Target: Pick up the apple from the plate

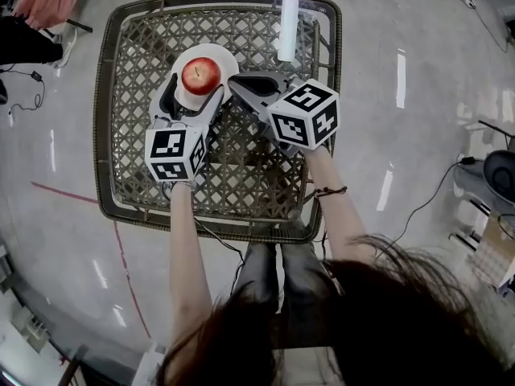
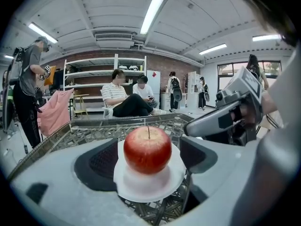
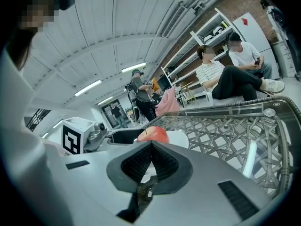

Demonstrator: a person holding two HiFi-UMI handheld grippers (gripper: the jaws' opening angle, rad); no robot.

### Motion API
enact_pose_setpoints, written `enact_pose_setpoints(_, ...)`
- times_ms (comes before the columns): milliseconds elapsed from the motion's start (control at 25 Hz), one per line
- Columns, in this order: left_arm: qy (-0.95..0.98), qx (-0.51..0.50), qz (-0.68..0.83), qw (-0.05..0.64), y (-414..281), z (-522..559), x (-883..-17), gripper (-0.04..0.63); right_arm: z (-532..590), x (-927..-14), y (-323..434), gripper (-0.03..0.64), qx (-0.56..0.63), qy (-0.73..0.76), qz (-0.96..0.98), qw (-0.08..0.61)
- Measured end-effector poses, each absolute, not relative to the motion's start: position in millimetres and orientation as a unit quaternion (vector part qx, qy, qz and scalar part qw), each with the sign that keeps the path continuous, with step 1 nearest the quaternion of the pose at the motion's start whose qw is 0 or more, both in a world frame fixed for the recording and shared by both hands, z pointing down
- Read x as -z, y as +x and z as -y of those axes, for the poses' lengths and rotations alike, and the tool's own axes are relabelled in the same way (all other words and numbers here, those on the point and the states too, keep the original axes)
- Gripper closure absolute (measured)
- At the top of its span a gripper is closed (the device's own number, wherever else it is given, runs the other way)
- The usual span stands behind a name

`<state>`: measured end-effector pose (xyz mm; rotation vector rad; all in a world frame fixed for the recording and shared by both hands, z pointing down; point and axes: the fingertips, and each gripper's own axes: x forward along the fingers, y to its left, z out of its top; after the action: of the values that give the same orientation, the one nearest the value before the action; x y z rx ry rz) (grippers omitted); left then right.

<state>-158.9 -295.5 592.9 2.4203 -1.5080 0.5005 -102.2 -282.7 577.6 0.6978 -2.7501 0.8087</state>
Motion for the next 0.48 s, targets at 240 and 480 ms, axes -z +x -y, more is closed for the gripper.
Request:
enact_pose_setpoints(240,0.839,-0.181,0.503,0.107,-154.4,304.7,-595.9,0.186,285.0,-578.3,-99.8,0.607,-0.27,0.239,0.928,0.094)
enact_pose_setpoints(480,0.842,-0.193,0.494,0.102,-150.4,313.7,-602.9,0.184,283.3,-578.3,-95.2,0.607,-0.266,0.244,0.928,0.092)
